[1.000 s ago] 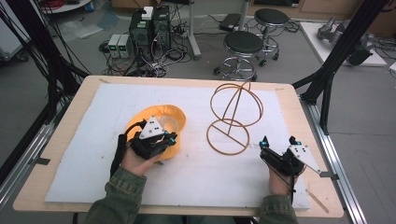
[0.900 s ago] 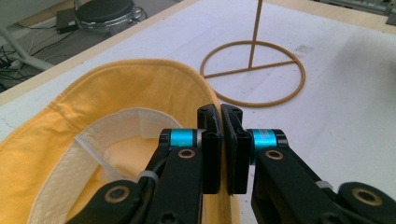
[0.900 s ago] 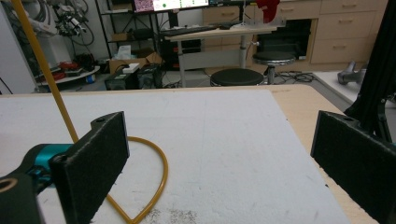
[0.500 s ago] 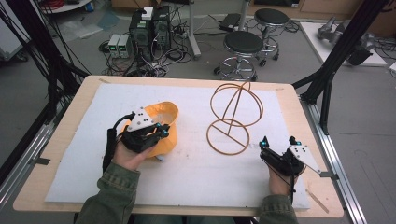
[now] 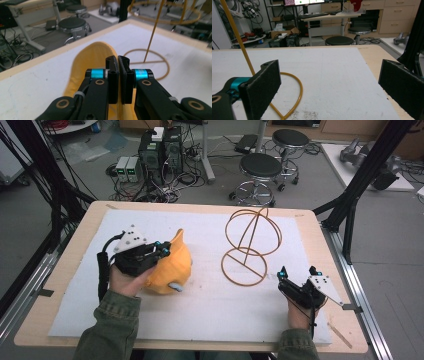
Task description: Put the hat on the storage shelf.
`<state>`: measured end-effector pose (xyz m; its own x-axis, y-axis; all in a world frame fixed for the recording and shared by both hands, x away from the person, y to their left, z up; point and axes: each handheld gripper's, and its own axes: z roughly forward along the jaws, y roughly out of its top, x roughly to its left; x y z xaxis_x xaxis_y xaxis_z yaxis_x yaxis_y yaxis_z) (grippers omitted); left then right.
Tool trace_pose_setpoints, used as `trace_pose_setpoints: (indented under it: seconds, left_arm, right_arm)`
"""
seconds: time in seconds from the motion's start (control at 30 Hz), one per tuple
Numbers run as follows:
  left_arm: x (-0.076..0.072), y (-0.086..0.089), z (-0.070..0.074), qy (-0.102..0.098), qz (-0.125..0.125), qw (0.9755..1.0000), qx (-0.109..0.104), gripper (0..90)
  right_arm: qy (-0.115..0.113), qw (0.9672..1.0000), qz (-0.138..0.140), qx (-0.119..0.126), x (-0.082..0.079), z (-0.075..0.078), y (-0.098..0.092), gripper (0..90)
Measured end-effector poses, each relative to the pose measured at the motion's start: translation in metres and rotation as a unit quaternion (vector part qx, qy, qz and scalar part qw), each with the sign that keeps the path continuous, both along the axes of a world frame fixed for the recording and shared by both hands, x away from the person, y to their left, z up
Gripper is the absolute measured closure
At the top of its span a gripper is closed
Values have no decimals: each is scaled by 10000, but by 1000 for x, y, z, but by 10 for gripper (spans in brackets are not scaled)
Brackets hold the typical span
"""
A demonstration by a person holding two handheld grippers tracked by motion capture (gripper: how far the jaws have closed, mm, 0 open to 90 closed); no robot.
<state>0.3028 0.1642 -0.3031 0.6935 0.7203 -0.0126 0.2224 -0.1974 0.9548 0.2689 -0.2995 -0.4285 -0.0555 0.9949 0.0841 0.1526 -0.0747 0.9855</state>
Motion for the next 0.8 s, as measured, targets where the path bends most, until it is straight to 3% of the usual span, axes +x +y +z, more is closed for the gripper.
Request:
trace_pose_setpoints:
  seconds: [0.3,0.8]
  left_arm:
    - [0,13,22,-170,-43,9971,-741,867]
    - [-2,12,32,-279,-46,9968,-753,866]
  right_arm:
    - [-3,10000,26,23,-1,0,0,32]
    - [-204,9996,187,46,-8,4,3,32]
